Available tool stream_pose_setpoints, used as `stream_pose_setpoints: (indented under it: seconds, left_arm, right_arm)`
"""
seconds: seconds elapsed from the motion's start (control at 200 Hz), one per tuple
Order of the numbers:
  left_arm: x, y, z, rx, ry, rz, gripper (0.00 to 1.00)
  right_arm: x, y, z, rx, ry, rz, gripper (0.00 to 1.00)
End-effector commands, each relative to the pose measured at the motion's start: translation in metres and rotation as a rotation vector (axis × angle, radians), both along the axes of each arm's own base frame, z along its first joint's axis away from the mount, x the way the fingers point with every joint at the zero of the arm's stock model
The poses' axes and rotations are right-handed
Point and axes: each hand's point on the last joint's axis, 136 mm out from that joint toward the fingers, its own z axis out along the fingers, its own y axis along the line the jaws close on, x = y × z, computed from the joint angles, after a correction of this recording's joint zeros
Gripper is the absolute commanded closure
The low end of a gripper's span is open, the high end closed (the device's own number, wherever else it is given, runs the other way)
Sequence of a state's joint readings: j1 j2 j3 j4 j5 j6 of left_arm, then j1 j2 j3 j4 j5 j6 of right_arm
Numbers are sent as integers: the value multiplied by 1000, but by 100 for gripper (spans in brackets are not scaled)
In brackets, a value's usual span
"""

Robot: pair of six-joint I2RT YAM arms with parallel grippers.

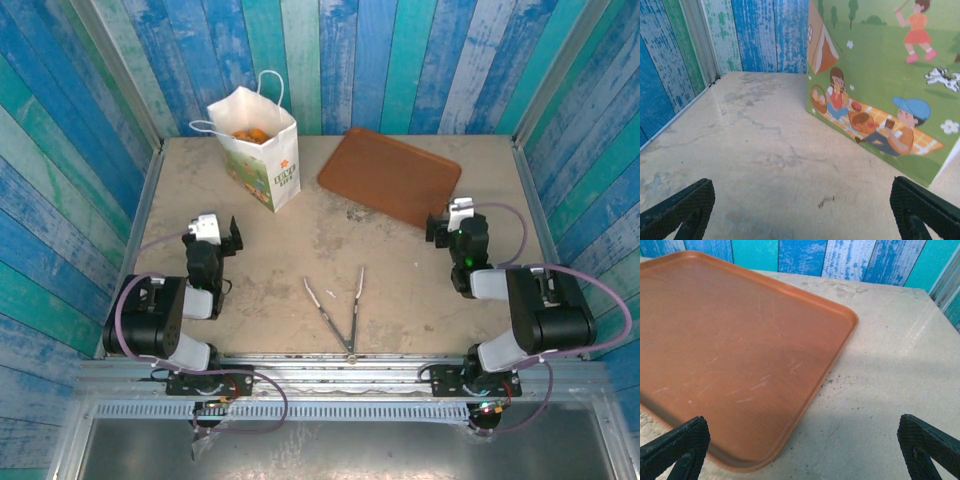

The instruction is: Take the fake bread out of the paper bag

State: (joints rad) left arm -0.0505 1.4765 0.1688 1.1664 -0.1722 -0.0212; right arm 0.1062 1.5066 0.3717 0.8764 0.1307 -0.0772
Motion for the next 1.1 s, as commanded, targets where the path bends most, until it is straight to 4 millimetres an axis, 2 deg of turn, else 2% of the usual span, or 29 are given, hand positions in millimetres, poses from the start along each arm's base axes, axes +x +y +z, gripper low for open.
stream_pose_setpoints:
  seconds: [0.0,0.05,0.155,0.245,0.296,0.341,0.396,0.456,0.496,0.611,0.716,0.791,0.907,1.097]
  left_arm:
    - [-7,-7,26,21,-107,-40,6]
    - [-9,-7,29,21,-111,-41,6]
    - [-10,-4,37,7,-101,-25,6]
    - [-13,8,43,-80,-72,60,6]
    - [-19,17,47,-168,-86,117,6]
    - [-25,19,53,-179,-94,127,6]
    - [-34,33,62,-241,-117,217,6]
    - [-46,55,67,-416,-138,379,6]
    - [-51,58,64,-499,-126,420,6]
    - [-49,24,72,-607,-103,213,6]
    - [-54,2,71,-704,-78,100,6]
    - [-56,-9,70,-725,-45,43,6]
    - [-59,-16,69,-781,-27,10,6]
    - [-62,-21,85,-803,-52,-28,6]
  right_arm:
    - [-7,11,11,-23,-54,63,0]
    - [-11,16,15,-31,-68,100,0]
    - [-17,16,32,-18,-73,92,0]
    - [-20,14,36,33,80,63,0]
    - [-25,11,40,58,132,34,0]
    - [-28,7,47,102,169,-13,0]
    - [-36,11,55,170,231,-20,0]
    - [-45,25,63,279,287,12,0]
    - [-51,35,66,363,318,34,0]
    - [-76,100,84,550,380,399,0]
    - [-96,129,91,678,426,526,1]
    - [-110,146,86,648,471,563,3]
    - [-137,174,65,536,581,599,4]
    - [-187,228,36,358,736,693,4]
